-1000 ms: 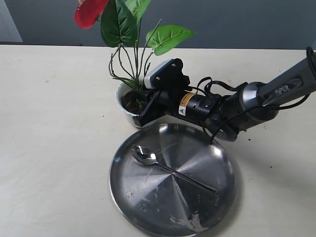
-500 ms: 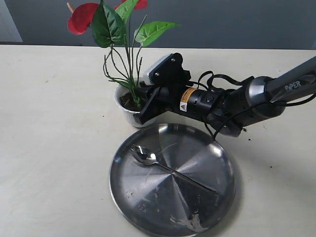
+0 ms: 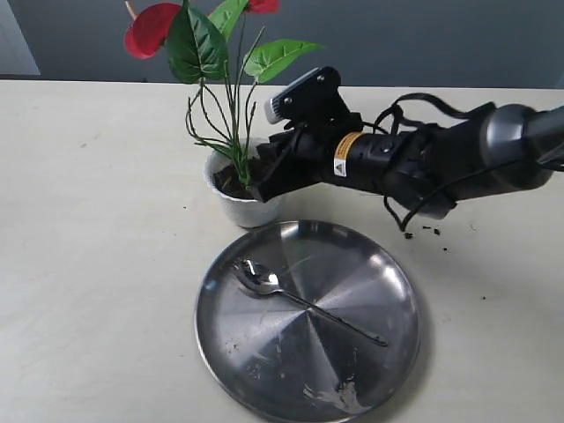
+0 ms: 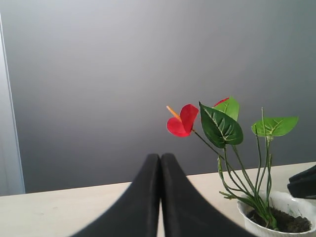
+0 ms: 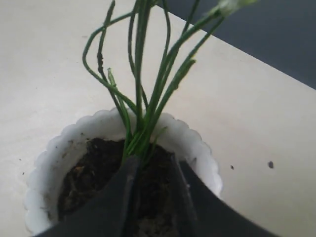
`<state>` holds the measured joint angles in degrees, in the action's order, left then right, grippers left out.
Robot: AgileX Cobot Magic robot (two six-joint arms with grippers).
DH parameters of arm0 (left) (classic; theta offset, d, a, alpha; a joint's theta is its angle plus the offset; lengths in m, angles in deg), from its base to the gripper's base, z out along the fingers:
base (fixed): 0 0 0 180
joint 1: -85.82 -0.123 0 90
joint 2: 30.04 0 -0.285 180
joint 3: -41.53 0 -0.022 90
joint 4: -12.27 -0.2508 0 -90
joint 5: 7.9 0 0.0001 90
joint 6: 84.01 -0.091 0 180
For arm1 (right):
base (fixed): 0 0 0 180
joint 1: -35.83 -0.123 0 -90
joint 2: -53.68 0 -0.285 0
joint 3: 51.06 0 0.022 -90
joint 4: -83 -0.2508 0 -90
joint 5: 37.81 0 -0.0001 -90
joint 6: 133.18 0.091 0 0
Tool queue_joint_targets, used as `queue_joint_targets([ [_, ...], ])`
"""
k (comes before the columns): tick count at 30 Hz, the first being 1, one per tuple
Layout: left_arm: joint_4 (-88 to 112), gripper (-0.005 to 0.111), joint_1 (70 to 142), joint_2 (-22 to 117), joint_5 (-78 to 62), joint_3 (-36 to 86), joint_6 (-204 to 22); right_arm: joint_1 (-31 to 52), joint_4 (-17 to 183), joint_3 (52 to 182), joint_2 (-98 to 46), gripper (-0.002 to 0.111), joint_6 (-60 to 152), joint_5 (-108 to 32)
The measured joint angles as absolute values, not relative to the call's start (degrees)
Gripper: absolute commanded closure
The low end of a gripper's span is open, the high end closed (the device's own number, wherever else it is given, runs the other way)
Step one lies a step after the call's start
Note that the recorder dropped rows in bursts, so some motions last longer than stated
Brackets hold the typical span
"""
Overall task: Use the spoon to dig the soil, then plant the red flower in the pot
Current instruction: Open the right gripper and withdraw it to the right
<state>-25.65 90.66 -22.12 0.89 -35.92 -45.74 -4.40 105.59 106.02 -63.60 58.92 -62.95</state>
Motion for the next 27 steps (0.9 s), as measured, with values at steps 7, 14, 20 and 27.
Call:
queue_joint_targets([
  [7, -25.65, 0.106, 90.66, -22.12, 0.89, -35.92, -45.74, -6.68, 105.79, 106.02, -50.44, 0.109, 59.63, -45.33],
  [14, -25.65, 0.106, 90.66, -22.12, 0.89, -35.92, -45.74, -11.81, 105.95, 105.17, -37.6, 0.109, 59.76, -25.41],
  [20, -25.65, 0.106, 90.66, -22.12, 0.89, -35.92, -45.74, -15.83, 102.34, 96.98, -22.88, 0.109, 59.86, -19.35],
  [27, -25.65, 0.106, 90.66, -22.12, 0.89, -35.92, -45.74, -16.07, 88.17, 86.31, -1.51, 0.109, 59.86, -8.37],
])
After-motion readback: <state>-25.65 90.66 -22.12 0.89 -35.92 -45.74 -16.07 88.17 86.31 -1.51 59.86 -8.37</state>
